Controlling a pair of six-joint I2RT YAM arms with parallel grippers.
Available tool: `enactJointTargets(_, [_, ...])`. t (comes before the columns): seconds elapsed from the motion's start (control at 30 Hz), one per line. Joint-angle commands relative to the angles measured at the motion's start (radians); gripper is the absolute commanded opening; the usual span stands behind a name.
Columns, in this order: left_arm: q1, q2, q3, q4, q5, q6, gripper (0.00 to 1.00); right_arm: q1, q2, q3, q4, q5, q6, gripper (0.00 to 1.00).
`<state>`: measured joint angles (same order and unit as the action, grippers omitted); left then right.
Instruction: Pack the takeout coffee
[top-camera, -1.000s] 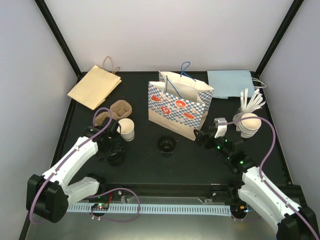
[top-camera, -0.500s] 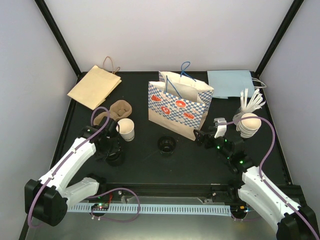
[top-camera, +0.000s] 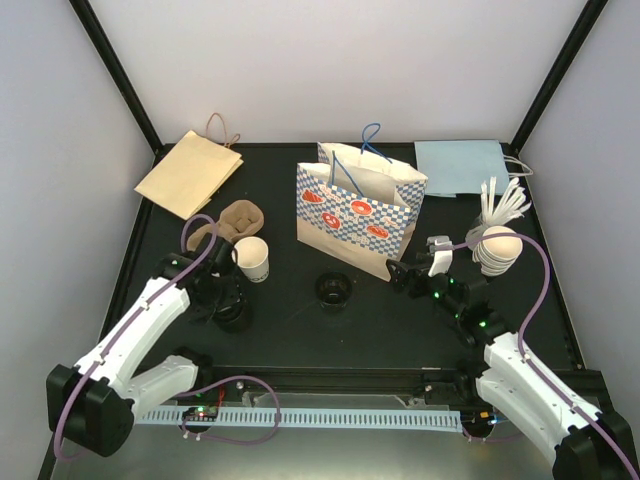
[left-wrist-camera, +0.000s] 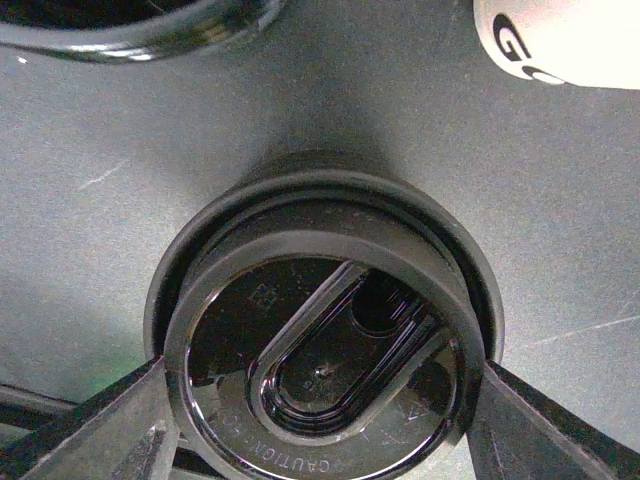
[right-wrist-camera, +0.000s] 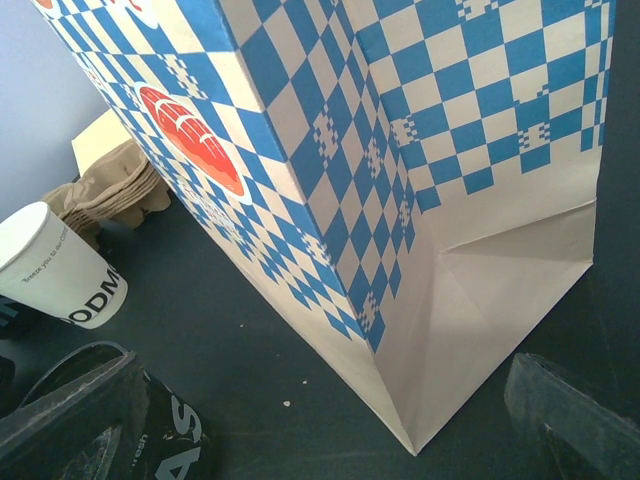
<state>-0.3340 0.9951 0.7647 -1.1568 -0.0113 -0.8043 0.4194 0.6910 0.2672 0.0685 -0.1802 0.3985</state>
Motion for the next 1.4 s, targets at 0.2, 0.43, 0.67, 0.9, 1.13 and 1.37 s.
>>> enactJointTargets(0.2, [0.007,-0.08,0.092,-0.082,-0.036,-0.028,0.66,0.005,0.003,0.001,0.04,-0.008,-0.011,1.0])
enactJointTargets(0.43, [0.009,-0.077,0.03,-0.025,0.023,-0.024,0.65,0.005,0.007,0.003,0.04,-0.013,-0.012,1.0])
enactJointTargets(0.67, [0.003,-0.082,0.092,-0.05,-0.005,-0.001,0.66,0.005,0.002,0.0,0.041,-0.013,-0.012,1.0])
enactJointTargets(0.9, [0.0,-0.105,0.09,-0.036,0.059,-0.016,0.65,0.005,0.001,0.0,0.041,-0.015,-0.012,1.0])
enactJointTargets(1.13, [0.008,-0.126,0.058,-0.02,0.087,-0.019,0.63,0.005,0.008,0.001,0.043,-0.019,-0.012,1.0])
enactJointTargets(1.37, [0.004,-0.136,0.101,-0.053,0.026,-0.004,0.64,0.006,0.005,0.0,0.042,-0.02,-0.014,1.0])
